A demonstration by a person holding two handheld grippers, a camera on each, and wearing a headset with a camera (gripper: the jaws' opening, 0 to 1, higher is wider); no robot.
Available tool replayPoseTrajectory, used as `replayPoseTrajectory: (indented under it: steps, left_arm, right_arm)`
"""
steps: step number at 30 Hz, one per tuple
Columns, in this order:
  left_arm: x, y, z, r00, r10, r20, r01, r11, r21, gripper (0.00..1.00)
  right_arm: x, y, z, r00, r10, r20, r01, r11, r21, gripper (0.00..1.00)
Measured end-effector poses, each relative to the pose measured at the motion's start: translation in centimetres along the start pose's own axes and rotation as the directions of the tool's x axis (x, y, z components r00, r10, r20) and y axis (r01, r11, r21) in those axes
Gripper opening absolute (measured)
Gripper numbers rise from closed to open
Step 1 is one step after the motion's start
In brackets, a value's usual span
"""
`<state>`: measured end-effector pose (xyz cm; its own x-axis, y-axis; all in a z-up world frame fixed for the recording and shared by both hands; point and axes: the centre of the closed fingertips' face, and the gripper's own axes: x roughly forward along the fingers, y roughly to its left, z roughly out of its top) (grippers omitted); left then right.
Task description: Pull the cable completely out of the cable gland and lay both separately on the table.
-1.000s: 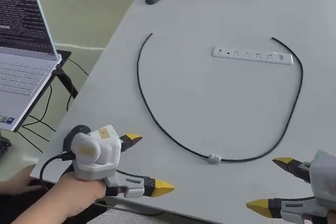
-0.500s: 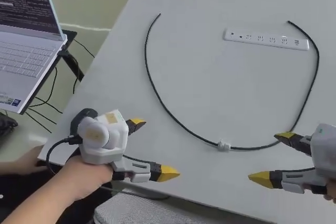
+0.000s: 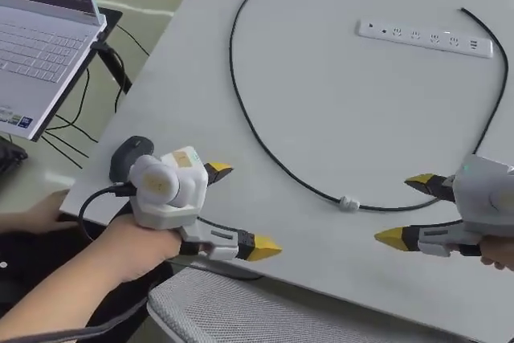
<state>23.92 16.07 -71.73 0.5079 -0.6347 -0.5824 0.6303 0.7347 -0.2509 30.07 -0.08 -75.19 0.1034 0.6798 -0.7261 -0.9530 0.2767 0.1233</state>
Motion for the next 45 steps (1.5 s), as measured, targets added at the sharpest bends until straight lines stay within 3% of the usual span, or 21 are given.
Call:
replayPoseTrajectory:
  steps: [3,12,23,31,36,45]
  left_arm:
    - [0.1,0.0,-0.2,1.0,-0.003,-0.002,0.003,1.0,0.007,0.97]
    - [-0.3,0.8,-0.3,1.0,0.002,0.008,-0.002,1.0,0.001,0.97]
    - [0.3,1.5,-1.3,0.9997,-0.005,-0.025,0.005,1.0,0.002,0.97]
    - [0.3,1.7,-2.2,0.9987,-0.008,-0.05,0.007,1.0,-0.009,0.96]
    - [0.3,1.5,-2.5,0.9984,-0.02,-0.053,0.019,1.0,-0.016,0.95]
    - [0.3,1.8,-2.8,0.9982,-0.023,-0.056,0.022,1.0,-0.014,0.95]
  right_arm:
    - [0.7,-0.1,-0.3,0.9988,0.011,-0.047,-0.012,1.0,-0.021,0.6]
    - [3.0,-0.1,0.1,0.9964,0.042,-0.074,-0.046,0.998,-0.045,0.52]
    - [5.2,-1.2,-0.7,0.9905,0.059,-0.124,-0.067,0.996,-0.062,0.4]
    - [6.2,-0.7,-1.1,0.9825,0.089,-0.164,-0.107,0.989,-0.104,0.28]
    - [6.7,-1.0,-1.7,0.9784,0.079,-0.191,-0.105,0.986,-0.128,0.25]
    - [7.0,-0.8,-1.4,0.9774,0.09,-0.191,-0.119,0.983,-0.143,0.13]
